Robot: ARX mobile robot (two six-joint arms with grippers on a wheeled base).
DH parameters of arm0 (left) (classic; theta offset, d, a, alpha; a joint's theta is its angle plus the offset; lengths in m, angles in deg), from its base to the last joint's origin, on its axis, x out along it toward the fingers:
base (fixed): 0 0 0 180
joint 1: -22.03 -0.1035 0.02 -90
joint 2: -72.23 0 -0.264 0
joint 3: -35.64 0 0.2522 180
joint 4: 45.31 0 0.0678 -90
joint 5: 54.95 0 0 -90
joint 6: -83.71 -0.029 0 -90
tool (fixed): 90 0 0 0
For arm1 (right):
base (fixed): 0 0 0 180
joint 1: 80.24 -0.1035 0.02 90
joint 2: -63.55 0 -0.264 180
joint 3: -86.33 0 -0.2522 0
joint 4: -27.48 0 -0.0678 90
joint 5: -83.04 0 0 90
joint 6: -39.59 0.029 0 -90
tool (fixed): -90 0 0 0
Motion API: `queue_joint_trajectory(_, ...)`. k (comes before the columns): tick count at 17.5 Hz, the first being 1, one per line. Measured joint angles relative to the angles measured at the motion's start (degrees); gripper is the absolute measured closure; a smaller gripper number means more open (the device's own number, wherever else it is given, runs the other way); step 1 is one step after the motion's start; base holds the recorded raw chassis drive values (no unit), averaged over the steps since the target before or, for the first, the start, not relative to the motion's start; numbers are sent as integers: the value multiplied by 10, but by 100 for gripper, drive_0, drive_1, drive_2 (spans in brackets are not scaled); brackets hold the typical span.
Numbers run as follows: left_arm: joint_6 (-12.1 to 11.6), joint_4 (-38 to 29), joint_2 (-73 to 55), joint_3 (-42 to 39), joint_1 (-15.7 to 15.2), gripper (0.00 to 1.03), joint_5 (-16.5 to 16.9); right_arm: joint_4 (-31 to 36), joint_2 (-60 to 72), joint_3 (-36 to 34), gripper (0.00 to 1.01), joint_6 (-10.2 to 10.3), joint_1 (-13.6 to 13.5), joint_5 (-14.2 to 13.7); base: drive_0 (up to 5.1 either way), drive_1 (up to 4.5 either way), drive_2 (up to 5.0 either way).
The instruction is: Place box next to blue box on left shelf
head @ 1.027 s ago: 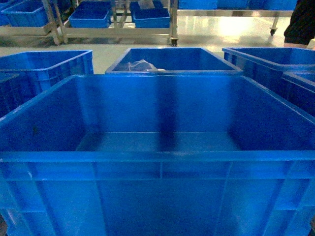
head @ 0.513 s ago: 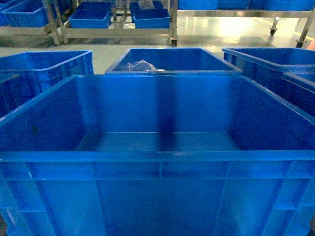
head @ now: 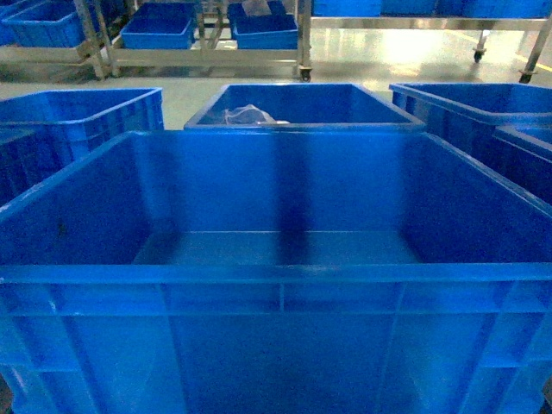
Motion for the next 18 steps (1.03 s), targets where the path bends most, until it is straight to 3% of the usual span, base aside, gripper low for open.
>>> queue_joint_trajectory(4,0,0,0,0,0,23,0,0,0,0,14,0,0,0,0,0,0)
queue_joint_trajectory(5,0,0,0,0,0,14,0,0,0,0,4,0,0,0,0,0,0)
queue_joint_trajectory(6,0,0,0,0,0,5,0,0,0,0,2,0,0,0,0,0,0)
queue_joint_trajectory(18,-2,0,0,0,0,5,0,0,0,0,3,0,0,0,0,0,0)
